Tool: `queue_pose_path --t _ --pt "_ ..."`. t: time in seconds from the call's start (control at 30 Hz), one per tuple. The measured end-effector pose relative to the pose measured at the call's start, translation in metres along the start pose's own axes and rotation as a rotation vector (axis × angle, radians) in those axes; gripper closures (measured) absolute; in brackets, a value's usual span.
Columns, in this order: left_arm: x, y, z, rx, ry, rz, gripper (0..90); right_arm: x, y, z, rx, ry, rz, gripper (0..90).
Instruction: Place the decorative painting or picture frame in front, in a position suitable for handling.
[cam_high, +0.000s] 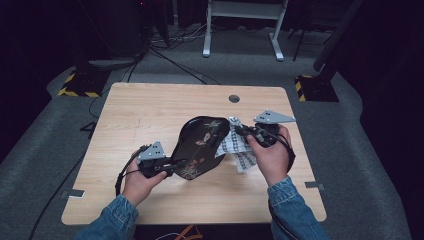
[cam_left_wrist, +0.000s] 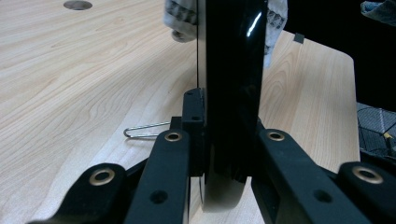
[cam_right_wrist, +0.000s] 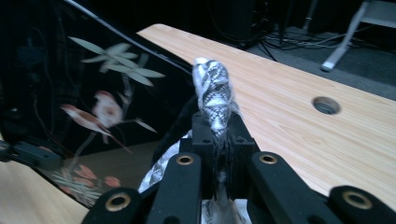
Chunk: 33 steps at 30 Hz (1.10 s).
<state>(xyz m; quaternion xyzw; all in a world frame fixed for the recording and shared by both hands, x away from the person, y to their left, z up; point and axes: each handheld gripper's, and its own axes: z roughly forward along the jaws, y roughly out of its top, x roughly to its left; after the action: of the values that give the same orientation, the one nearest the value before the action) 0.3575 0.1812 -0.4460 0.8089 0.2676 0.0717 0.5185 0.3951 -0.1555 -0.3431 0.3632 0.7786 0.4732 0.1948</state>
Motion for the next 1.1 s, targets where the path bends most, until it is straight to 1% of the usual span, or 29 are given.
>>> queue_pose_path --t 0.03,0.2,0.3,0.4,0.5,0.6,0.7,0.73,0.8,0.83,0.87,0.97,1.0,1.1 --pt "0.000 0.000 0.000 0.000 -0.002 0.002 80.4 0.003 0.001 0.003 0.000 0.011 -0.009 86.2" --pt "0.000 0.000 0.000 0.003 -0.004 0.004 80.4 0.016 0.004 0.012 -0.006 0.068 -0.025 86.2" --pt "-0.003 0.002 0.001 0.012 0.001 0.029 80.5 0.024 0.006 0.017 -0.009 0.105 -0.030 86.2" --pt "-0.004 0.003 0.001 0.013 0.004 0.036 80.5 0.027 0.007 0.019 -0.010 0.114 -0.034 86.3" --pt "-0.003 0.002 0.001 0.014 0.005 0.026 80.5 0.032 0.010 0.022 -0.018 0.134 -0.043 86.3" --pt "-0.002 0.002 0.002 0.013 -0.005 0.017 80.4 0.038 0.013 0.025 -0.027 0.151 -0.051 86.3" --pt "-0.003 0.002 0.004 0.011 -0.009 0.011 80.2 0.046 0.017 0.028 -0.030 0.167 -0.068 86.3" --pt "-0.003 0.002 0.004 0.013 -0.009 0.011 80.3 0.048 0.019 0.028 -0.027 0.166 -0.071 86.3" --pt "-0.003 0.002 0.004 0.013 -0.010 0.011 80.2 0.054 0.023 0.028 -0.032 0.173 -0.093 86.3" --pt "-0.002 0.002 0.004 0.012 -0.011 0.012 80.2 0.054 0.023 0.028 -0.032 0.173 -0.093 86.3" --pt "-0.002 0.002 0.004 0.013 -0.011 0.011 80.2 0.058 0.025 0.028 -0.033 0.178 -0.108 86.2" --pt "-0.003 0.002 0.004 0.013 -0.009 0.011 80.2 0.062 0.028 0.029 -0.037 0.185 -0.114 86.3" --pt "-0.003 0.002 0.004 0.014 -0.007 0.014 80.2 0.066 0.030 0.029 -0.041 0.196 -0.122 86.3" --pt "-0.003 0.003 0.004 0.017 -0.003 0.019 80.2 0.072 0.032 0.029 -0.046 0.205 -0.133 86.3"
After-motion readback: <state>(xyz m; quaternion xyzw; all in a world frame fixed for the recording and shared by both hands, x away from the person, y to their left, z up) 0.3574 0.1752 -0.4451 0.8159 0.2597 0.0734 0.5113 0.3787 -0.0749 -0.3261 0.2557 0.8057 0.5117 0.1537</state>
